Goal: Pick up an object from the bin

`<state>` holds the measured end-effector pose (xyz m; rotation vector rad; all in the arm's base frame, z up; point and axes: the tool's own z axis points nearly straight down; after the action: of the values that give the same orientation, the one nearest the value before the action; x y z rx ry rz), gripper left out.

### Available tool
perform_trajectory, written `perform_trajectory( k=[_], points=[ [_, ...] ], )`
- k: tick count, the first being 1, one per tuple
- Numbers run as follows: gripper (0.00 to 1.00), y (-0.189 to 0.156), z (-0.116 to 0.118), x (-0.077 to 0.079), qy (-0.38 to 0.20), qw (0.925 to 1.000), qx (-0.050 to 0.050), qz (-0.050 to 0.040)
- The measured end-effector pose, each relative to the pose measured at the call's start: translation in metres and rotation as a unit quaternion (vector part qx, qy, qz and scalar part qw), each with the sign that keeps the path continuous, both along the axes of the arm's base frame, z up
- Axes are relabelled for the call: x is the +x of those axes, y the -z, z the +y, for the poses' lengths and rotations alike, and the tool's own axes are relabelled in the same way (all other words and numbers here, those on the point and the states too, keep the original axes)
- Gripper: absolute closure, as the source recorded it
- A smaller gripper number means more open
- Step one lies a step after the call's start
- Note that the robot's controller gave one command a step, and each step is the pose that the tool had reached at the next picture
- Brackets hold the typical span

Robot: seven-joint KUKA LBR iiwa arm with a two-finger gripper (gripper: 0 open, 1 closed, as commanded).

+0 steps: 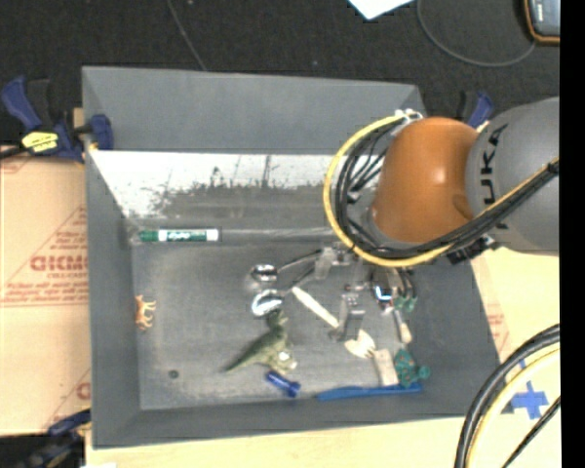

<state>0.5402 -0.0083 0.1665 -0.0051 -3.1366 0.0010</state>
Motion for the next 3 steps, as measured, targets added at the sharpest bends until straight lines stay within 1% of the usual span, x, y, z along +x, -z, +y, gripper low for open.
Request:
perform_trajectory(
  k=[1, 2, 3],
  points=[
    [0.00, -0.004, 0.000, 0.001, 0.000, 1.0000, 0.000, -0.0032],
    [0.00, 0.088, -0.035, 0.005, 0.147, 0.9891, 0.000, -0.0038],
    [0.00, 0.095, -0.025, 0.014, 0.060, 0.9982, 0.000, -0.0057]
  ],
)
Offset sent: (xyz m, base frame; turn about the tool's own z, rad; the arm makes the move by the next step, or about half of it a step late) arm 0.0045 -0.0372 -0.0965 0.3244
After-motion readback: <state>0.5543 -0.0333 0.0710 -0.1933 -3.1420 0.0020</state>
